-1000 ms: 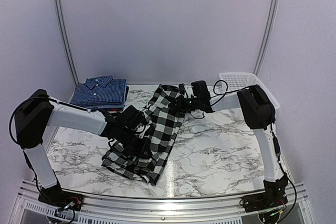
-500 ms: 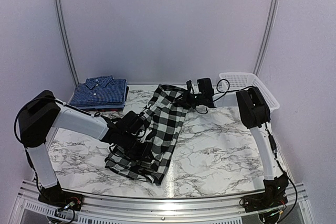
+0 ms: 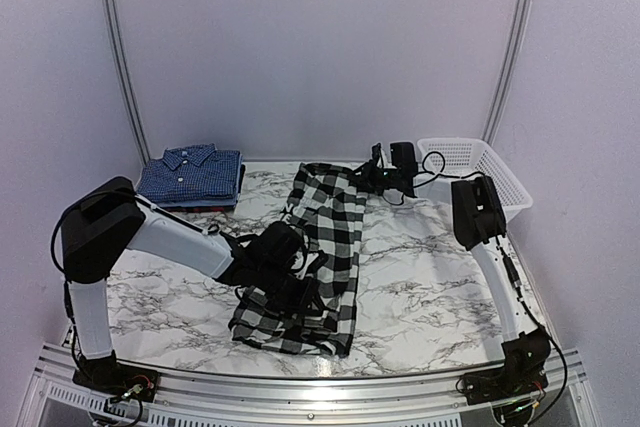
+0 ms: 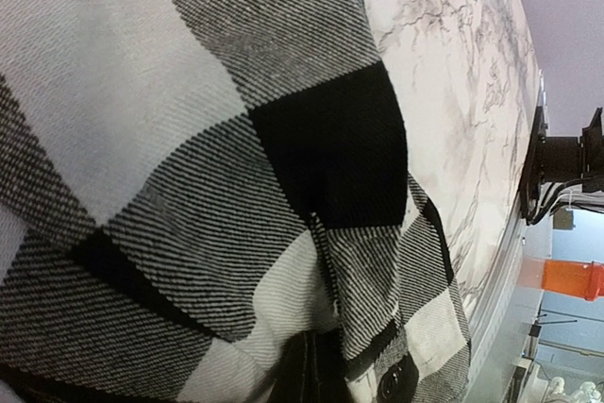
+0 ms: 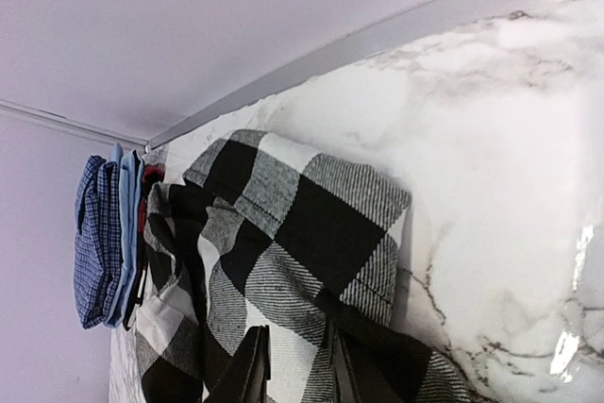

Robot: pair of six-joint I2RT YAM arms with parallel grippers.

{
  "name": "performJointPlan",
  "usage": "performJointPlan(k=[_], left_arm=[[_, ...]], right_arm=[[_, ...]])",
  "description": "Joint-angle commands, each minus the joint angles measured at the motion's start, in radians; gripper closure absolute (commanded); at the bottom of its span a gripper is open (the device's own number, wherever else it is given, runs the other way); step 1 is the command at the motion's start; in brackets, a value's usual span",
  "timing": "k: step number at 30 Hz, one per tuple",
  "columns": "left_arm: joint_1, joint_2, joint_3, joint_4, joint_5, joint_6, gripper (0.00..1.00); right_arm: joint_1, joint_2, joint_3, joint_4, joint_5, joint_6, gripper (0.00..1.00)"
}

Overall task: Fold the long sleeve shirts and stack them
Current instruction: Smooth out the rectangle-folded shirt at the center of the board.

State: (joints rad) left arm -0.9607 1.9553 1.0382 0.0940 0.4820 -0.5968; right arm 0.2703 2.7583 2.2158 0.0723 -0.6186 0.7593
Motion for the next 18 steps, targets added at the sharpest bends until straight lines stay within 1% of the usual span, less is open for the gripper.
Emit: performJointPlan(k=[1, 4, 6, 9, 13, 17, 18], left_arm=[[-0.037, 0.092, 0.07, 0.012, -0.028, -0.107, 1.0], [-0.042, 0.1, 0.114, 0.048, -0.051, -0.158, 0.98], [-0.044, 0.09, 0.137, 0.056, -0.066, -0.174, 0.96], [-0.044, 0.05, 0.15, 0.062, -0.076, -0.182, 0.92], [-0.043, -0.028, 0.148, 0.026, -0.121, -0.173, 0.87], [-0.01, -0.138, 0.12, -0.031, -0.204, -0.183, 0.87], [0.006, -0.16, 0.102, -0.035, -0.214, -0.19, 0.87]], right_arm=[[-0.018, 0.032, 0.088, -0.054, -0.02, 0.013, 0.76], [-0.019, 0.002, 0.128, -0.084, -0.056, -0.014, 0.71], [-0.016, -0.048, 0.112, -0.122, -0.055, -0.052, 0.68], [-0.005, -0.168, 0.016, -0.124, -0.056, -0.089, 0.65], [0.031, -0.287, -0.1, -0.127, -0.09, -0.128, 0.65], [0.097, -0.373, -0.236, -0.074, -0.133, -0.139, 0.66], [0.115, -0.388, -0.274, -0.04, -0.139, -0.132, 0.68]])
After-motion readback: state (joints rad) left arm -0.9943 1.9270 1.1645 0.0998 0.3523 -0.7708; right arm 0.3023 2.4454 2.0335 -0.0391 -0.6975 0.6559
